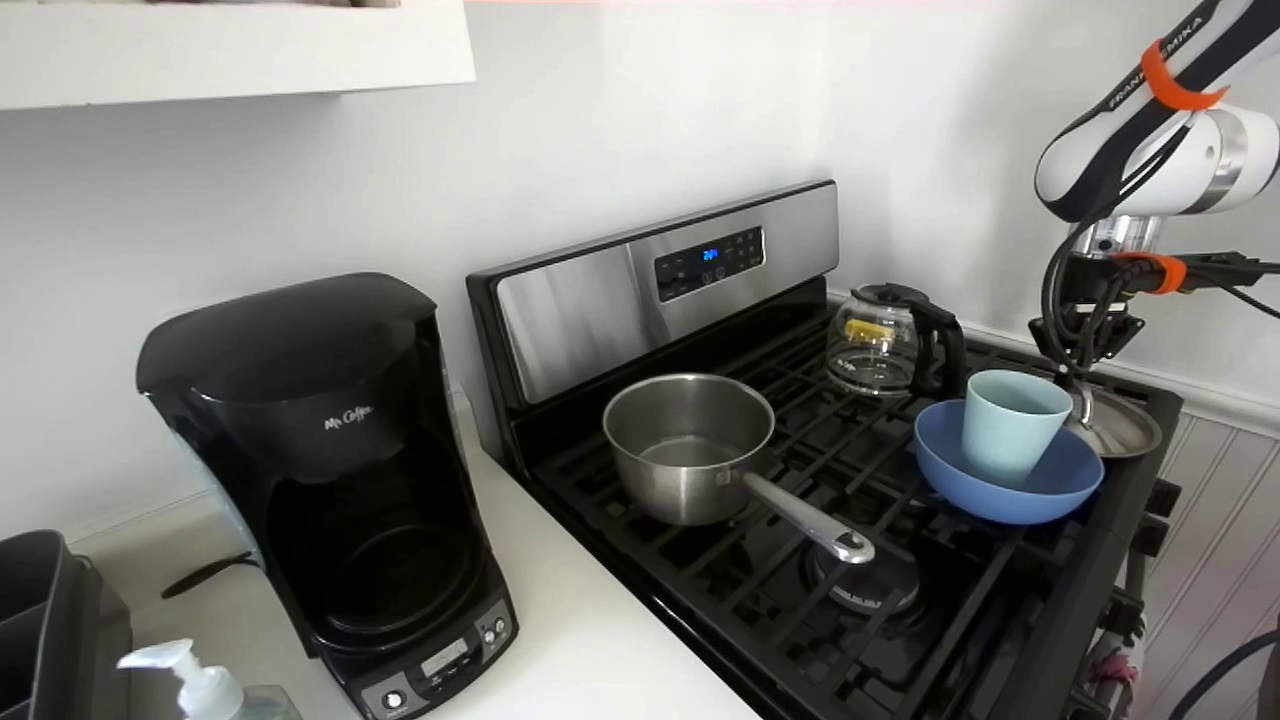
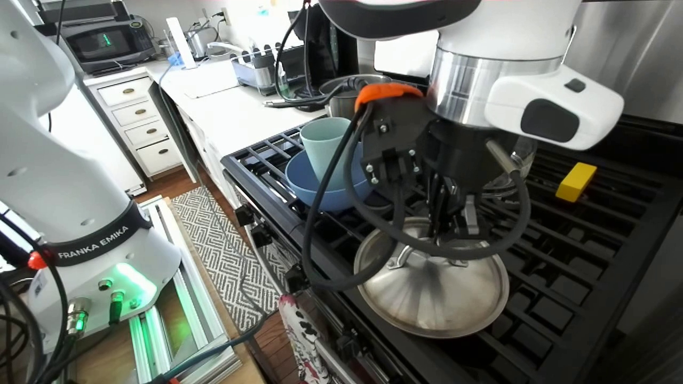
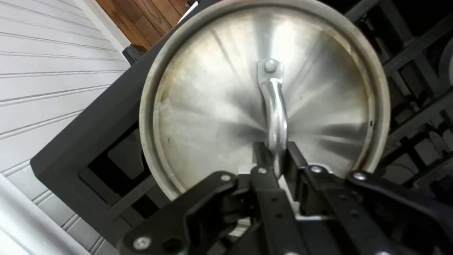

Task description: Put the silver lid on the silver pot

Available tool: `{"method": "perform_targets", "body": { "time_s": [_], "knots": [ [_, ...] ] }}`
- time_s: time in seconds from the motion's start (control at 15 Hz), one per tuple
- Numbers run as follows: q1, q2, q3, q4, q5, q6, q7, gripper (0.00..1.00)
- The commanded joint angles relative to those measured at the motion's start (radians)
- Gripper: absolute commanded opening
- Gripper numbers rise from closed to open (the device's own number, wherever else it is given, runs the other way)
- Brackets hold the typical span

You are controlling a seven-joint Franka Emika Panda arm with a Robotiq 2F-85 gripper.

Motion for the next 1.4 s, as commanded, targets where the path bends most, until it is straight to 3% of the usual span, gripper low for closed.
{"method": "perform_targets", "body": {
  "time_s": [0.0, 0.2, 0.47, 0.67, 0.87, 1.33],
  "knots": [
    [-0.014, 0.034, 0.021, 0.032, 0.007, -0.038, -0.023, 0.04],
    [-0.013, -0.029, 0.011, 0.010, -0.011, -0.066, -0.011, 0.04],
    [-0.003, -0.160, -0.027, -0.040, -0.121, -0.086, 0.058, 0.04],
    [0.001, -0.229, -0.030, -0.022, -0.205, -0.168, 0.076, 0.04],
    [0.015, -0.317, -0.005, -0.019, -0.242, -0.253, 0.061, 0.04],
    [0.097, -0.591, 0.128, -0.080, -0.315, -0.407, 0.022, 0.04]
  ]
}}
